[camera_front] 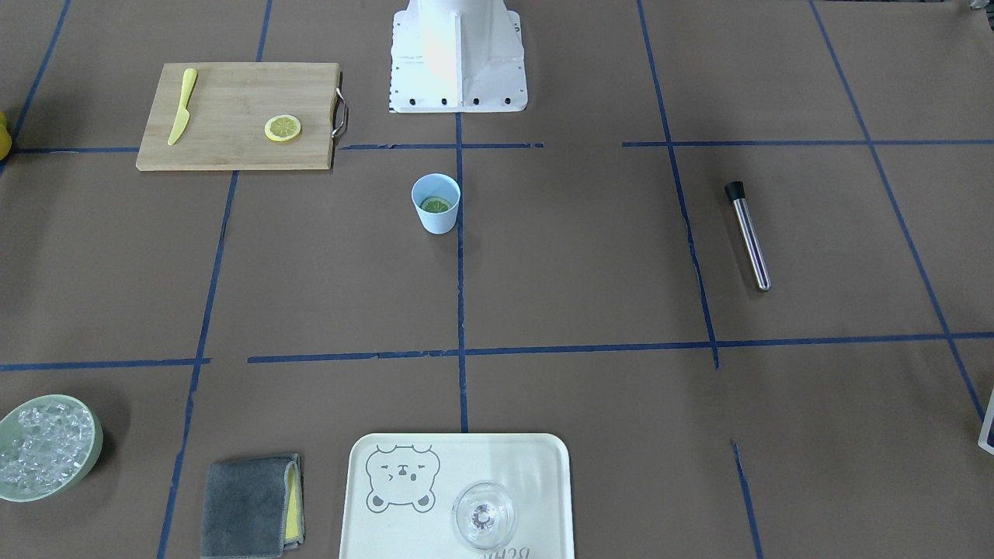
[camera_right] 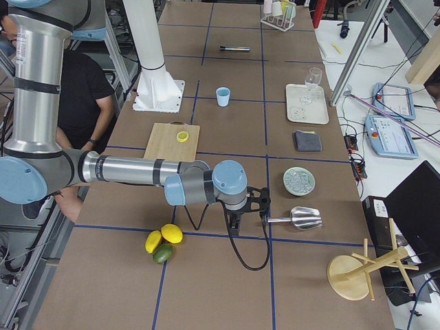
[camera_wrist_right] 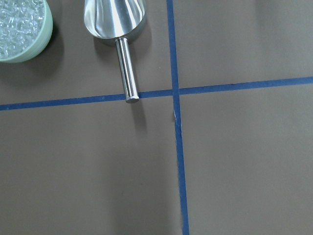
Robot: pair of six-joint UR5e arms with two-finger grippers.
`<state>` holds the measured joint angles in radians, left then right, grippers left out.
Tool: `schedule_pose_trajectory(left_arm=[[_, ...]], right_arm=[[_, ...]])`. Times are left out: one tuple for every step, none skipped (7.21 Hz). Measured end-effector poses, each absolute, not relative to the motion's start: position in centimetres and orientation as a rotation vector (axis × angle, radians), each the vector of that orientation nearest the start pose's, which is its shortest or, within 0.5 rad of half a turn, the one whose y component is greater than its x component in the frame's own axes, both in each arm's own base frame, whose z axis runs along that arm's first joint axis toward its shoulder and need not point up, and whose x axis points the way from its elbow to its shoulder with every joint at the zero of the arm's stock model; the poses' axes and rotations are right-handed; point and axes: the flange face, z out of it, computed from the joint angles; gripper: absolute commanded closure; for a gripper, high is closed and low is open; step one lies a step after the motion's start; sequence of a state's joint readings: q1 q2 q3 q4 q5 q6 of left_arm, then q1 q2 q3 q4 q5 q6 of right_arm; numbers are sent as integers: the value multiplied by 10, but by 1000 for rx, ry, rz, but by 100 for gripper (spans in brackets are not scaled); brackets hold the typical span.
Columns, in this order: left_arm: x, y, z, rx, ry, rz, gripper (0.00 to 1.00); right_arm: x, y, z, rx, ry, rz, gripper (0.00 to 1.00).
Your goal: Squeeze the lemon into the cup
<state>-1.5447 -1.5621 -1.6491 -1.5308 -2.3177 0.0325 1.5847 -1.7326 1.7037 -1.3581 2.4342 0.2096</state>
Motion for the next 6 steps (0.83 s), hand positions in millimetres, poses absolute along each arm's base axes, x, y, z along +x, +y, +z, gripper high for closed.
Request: schedule_pose_trajectory(left_arm=[[-53,-491,630,23,747,41,0],[-53,-492,629,20,747,27,0],[-53,-492,628,17,748,14,0],[-53,-492,628,15,748,7,0],[-53,-492,628,14,748,5,0],[-53,-492,627,15,748,4,0]], right_arm=[[64,-432,639,86,-873,130,0],[64,-432,640,85,-873,131,0],[64,-432,641,83,-873,132,0],[64,-431,642,81,-874,133,0],[63,-431,642,80,-875,133,0],[63,-431,643,79,-875,134,0]])
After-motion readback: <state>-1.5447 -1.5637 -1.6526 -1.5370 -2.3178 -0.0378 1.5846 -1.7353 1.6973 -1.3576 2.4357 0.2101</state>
